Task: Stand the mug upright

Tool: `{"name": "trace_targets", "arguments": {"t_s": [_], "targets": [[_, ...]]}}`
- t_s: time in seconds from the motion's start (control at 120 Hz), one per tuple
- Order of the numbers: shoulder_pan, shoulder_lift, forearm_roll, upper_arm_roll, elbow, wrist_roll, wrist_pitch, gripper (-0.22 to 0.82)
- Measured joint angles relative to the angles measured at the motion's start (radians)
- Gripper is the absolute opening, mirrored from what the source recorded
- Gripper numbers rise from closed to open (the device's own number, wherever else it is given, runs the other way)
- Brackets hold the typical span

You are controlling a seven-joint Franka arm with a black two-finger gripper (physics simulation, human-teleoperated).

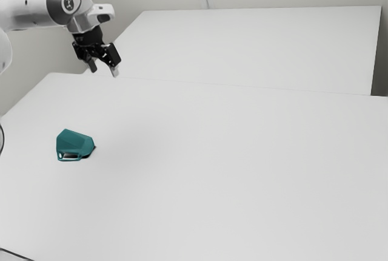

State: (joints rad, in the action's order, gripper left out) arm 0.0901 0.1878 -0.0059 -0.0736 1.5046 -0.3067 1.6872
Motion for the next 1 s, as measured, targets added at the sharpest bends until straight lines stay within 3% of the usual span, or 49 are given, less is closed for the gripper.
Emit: {"name": "trace_targets", "arguments": {"t_s": [0.167,0.417,0.567,0.733,0.883,1.0], "targets": [[-0.003,-0.018,-0.028,-0.025,0.04,-0.01,0.038,0.6],[0.014,-0.253,-0.074,-0.051,0.444,0.007,0.259,0.6],[0.19,-0.309,-0.179,-0.038,0.58,-0.005,0.414,0.6],[0.428,-0.217,-0.539,0.064,0.59,-0.164,0.514,0.6],[0.823,-0.103,-0.771,0.37,0.561,-0.377,0.506,0.6],[0.991,-0.022,-0.834,0.553,0.534,-0.541,0.467,0.6]]}}
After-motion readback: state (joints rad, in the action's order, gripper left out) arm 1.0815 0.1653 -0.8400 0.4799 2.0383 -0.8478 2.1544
